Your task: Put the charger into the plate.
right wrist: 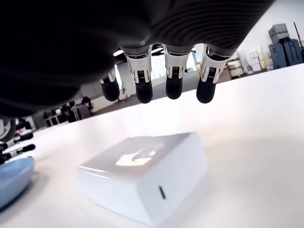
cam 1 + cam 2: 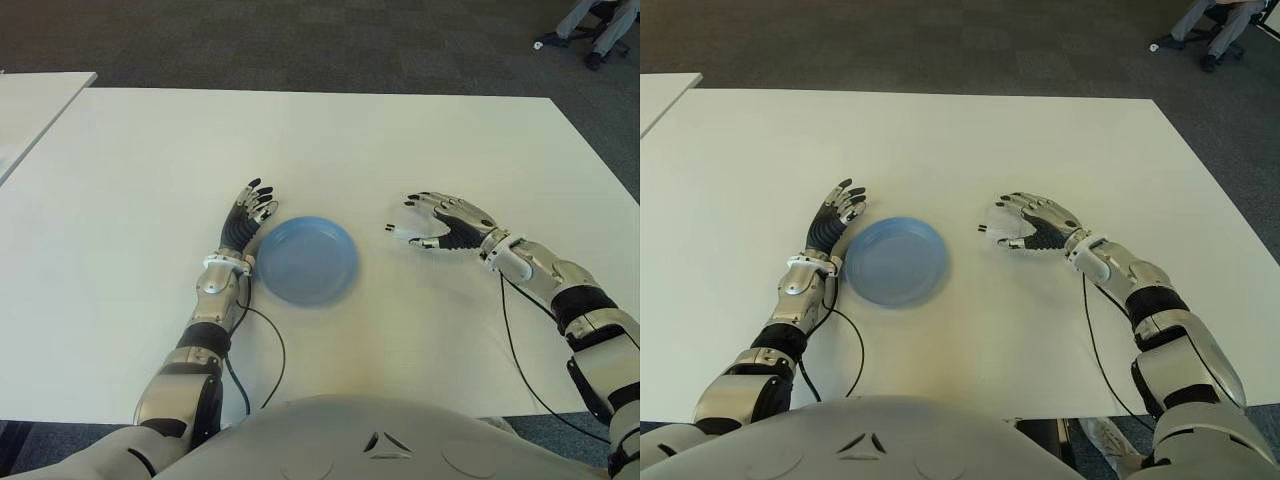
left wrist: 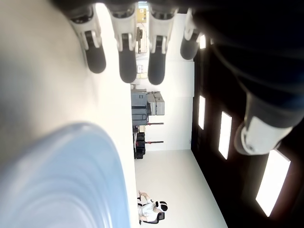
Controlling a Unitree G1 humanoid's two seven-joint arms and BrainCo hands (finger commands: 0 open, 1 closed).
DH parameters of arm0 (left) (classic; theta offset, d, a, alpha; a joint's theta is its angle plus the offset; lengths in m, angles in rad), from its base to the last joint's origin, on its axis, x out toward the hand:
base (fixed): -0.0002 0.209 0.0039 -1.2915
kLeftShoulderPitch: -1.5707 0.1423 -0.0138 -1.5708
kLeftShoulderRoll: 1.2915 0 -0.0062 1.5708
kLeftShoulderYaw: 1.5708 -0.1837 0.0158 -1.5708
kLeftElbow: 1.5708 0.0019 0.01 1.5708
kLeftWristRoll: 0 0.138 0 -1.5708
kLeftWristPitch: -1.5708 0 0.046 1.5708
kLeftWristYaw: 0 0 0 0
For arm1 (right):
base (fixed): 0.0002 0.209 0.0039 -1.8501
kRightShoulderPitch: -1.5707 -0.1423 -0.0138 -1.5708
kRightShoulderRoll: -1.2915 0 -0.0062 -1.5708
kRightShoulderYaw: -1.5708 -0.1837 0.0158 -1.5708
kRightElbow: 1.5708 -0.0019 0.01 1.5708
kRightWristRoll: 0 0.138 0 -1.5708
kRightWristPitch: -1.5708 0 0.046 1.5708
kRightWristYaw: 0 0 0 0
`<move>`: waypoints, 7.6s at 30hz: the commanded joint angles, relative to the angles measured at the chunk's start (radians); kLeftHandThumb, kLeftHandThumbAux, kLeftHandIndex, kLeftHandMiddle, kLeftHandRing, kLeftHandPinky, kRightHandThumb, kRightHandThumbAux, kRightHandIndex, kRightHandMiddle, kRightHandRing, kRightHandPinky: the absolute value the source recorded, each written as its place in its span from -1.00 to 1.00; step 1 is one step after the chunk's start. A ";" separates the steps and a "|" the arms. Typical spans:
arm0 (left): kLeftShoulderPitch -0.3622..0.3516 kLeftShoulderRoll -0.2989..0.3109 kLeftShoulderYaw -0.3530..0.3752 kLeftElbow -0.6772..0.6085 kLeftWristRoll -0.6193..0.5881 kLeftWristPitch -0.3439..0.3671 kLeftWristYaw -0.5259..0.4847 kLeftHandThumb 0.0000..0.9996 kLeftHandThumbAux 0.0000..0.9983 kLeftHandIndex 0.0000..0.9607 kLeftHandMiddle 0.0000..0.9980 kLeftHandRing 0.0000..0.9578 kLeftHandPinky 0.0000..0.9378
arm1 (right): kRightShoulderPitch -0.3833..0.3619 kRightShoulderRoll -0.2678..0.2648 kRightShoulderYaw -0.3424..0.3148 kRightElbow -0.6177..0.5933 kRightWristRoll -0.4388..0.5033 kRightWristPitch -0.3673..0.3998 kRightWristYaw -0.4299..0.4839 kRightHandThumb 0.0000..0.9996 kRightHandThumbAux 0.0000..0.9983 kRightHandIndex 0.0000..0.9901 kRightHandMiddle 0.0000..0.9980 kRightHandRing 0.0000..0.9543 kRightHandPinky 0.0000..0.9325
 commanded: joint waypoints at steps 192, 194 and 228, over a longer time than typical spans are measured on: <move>0.038 -0.030 -0.016 0.064 0.027 0.016 -0.015 -1.00 0.08 -0.80 -0.54 -0.55 -0.58 | -0.182 0.060 0.277 0.435 -0.346 0.077 -0.537 0.47 0.42 -0.11 0.76 0.83 0.87; 0.036 -0.032 -0.015 0.068 0.026 0.012 -0.015 -1.00 0.08 -0.80 -0.54 -0.55 -0.57 | -0.183 0.058 0.272 0.429 -0.344 0.074 -0.533 0.47 0.42 -0.11 0.76 0.83 0.87; -0.014 -0.032 0.005 0.142 0.007 0.024 -0.022 -1.00 0.09 -0.75 -0.52 -0.53 -0.55 | -0.115 0.059 0.021 -0.286 -0.149 0.103 -0.295 0.49 0.42 -0.11 0.79 0.87 0.87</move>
